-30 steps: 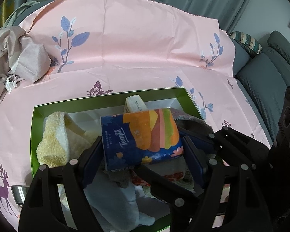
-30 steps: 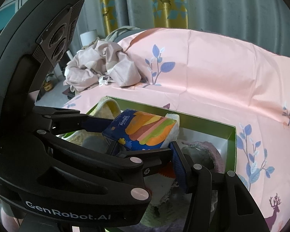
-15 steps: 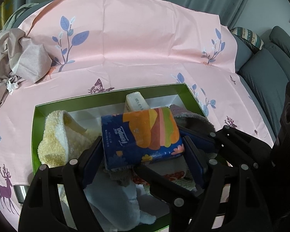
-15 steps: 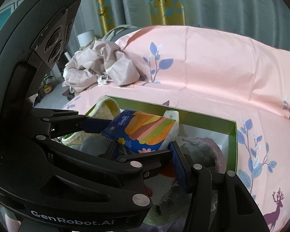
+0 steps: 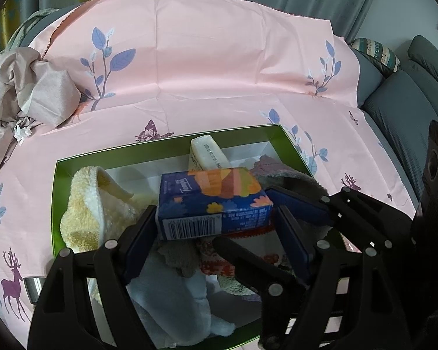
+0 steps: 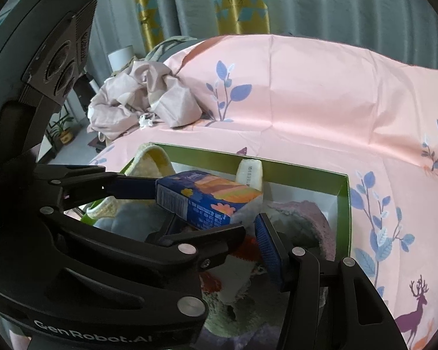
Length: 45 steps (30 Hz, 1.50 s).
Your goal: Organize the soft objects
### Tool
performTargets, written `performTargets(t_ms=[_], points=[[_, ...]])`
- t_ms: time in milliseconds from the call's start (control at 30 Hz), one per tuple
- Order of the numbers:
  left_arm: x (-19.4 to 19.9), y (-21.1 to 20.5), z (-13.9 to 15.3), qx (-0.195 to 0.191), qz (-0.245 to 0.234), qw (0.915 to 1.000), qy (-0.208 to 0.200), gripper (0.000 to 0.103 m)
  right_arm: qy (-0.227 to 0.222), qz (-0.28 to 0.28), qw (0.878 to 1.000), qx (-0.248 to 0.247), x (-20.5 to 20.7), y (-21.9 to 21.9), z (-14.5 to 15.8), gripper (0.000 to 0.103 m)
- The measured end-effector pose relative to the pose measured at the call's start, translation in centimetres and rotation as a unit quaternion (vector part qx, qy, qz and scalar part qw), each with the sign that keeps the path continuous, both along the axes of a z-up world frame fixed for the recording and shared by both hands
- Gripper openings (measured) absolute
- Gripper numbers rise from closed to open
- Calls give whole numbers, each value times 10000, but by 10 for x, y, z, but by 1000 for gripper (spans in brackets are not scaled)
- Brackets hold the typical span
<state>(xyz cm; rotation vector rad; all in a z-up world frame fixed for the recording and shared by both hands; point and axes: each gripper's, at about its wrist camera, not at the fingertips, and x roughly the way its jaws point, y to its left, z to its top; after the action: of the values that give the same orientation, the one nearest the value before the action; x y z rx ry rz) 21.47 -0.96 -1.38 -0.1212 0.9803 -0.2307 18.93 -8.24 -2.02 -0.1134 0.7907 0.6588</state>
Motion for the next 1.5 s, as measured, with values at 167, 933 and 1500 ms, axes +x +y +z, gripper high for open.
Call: performTargets(t_ms=[167, 933, 1500], points=[[-2, 0, 3, 37, 32, 10000, -53, 83, 2, -18, 10000, -39, -2, -1, 3, 56], [-28, -1, 29, 301, 207, 9982, -477, 99, -36, -644, 9978, -162, -15, -37, 20, 73], [-57, 10, 42, 423, 433, 9963, -604, 102, -204, -748, 9963, -375, -35, -35, 35, 97]])
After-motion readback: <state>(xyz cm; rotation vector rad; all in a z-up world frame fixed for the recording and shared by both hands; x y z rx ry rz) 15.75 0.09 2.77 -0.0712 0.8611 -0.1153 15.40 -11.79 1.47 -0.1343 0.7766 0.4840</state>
